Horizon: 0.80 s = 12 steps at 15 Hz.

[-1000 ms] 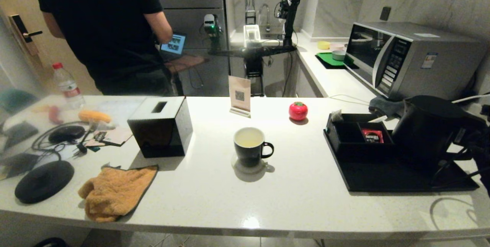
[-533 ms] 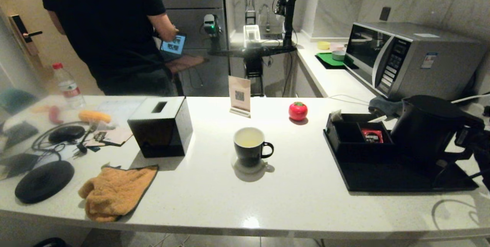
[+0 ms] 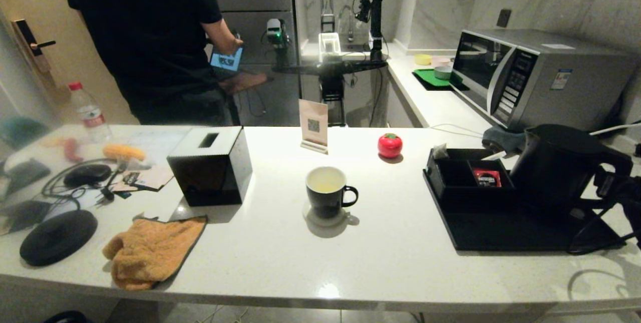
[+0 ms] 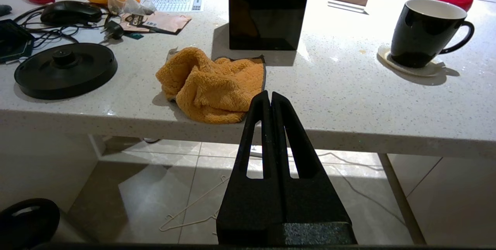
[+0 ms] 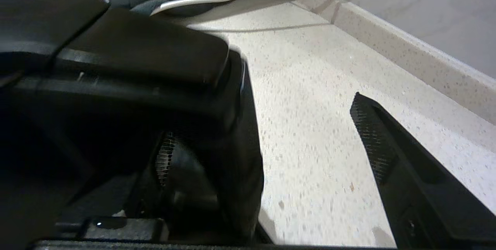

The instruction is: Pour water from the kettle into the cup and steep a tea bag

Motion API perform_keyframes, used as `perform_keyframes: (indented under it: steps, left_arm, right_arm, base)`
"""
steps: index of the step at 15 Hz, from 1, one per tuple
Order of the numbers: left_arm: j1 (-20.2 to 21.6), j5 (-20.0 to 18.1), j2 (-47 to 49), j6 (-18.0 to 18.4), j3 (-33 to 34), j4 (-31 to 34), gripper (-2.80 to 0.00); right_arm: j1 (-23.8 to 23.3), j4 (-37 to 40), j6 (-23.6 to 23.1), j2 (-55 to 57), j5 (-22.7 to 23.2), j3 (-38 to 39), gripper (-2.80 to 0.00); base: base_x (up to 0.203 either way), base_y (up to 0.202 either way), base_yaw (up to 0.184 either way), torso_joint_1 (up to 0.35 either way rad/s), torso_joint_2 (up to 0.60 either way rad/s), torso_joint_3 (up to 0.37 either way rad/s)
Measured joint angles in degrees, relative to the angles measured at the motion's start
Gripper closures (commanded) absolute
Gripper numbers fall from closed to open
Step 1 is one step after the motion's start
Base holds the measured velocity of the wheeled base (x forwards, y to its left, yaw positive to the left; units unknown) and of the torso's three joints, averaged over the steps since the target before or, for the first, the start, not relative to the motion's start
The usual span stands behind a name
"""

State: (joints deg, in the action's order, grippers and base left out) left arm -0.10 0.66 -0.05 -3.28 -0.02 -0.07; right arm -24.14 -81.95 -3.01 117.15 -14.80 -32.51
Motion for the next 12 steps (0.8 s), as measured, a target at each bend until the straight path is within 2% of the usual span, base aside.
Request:
perform_keyframes:
  steps: [6,12]
  left_arm:
    - [0.00,0.02,0.00,0.00,0.00,0.00,0.00]
    - [0.00,0.02,0.00,-0.01,0.00,0.00,0.00]
  right_arm:
    - [-0.04,0.00,0.15,-3.78,-0.03,5.50,-2.80]
    - [-0.15,0.02,-0.03,-9.05,-0.05,14.84,-2.80]
  base:
    - [0.000,0.000,0.000,0.000,0.00,0.000]
    - [0.000,0.000,0.000,0.000,0.00,0.000]
